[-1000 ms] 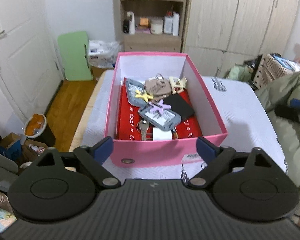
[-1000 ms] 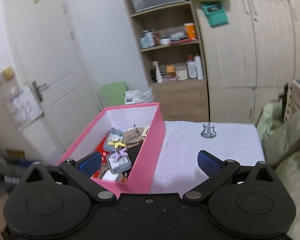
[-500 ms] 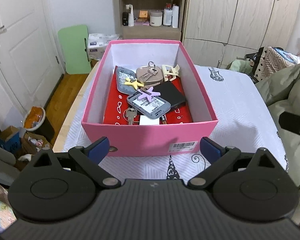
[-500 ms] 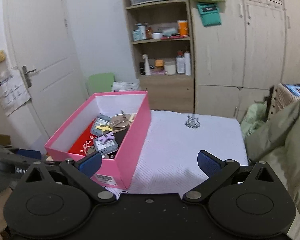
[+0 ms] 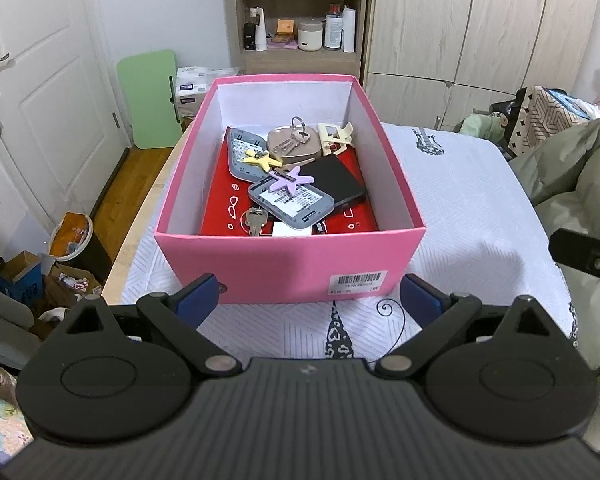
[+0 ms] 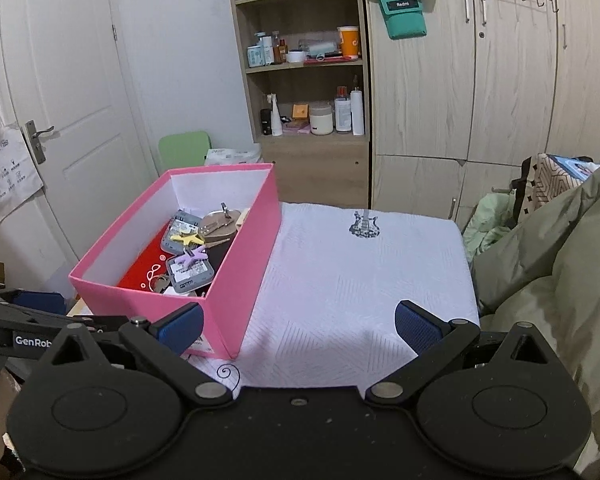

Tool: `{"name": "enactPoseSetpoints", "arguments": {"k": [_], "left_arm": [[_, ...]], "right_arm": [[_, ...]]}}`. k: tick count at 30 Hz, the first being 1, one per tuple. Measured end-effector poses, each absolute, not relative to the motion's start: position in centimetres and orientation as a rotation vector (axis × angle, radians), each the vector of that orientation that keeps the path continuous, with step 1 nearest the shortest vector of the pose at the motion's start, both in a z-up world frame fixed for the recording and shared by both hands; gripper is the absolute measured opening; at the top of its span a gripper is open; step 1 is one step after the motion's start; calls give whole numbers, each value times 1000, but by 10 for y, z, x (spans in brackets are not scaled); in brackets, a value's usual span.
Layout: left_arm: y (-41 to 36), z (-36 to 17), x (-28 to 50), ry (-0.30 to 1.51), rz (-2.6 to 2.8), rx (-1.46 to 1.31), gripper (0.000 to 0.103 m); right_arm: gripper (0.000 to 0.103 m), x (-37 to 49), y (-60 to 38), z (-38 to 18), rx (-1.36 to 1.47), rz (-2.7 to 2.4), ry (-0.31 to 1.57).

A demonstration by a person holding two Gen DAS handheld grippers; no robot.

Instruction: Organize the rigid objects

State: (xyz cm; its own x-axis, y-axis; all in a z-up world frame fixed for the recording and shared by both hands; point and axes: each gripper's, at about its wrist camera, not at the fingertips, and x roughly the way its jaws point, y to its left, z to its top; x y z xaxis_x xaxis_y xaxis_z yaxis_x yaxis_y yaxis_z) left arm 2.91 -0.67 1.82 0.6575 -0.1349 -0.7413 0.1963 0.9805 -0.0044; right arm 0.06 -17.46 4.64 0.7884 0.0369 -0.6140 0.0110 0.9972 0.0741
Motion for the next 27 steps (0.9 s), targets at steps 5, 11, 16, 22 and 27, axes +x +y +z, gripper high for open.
{"name": "enactPoseSetpoints", "arguments": {"k": [5, 11, 16, 22, 27], "left_arm": [[-8, 18, 24, 830, -185, 87, 98], [-6, 16, 24, 830, -169, 74, 98], [-5, 15, 22, 820, -154, 77, 98], [-6, 14, 20, 820, -154, 80, 101], [-6, 14, 19, 818, -160, 77, 101]], "right_arm": [[103, -2, -175, 47, 68, 0, 656], [103, -5, -175, 46, 53, -32, 659], [103, -8, -178, 45, 57, -44, 663], [103, -10, -180, 44, 59, -55, 658], [103, -10, -179, 42, 57, -79, 667]]}}
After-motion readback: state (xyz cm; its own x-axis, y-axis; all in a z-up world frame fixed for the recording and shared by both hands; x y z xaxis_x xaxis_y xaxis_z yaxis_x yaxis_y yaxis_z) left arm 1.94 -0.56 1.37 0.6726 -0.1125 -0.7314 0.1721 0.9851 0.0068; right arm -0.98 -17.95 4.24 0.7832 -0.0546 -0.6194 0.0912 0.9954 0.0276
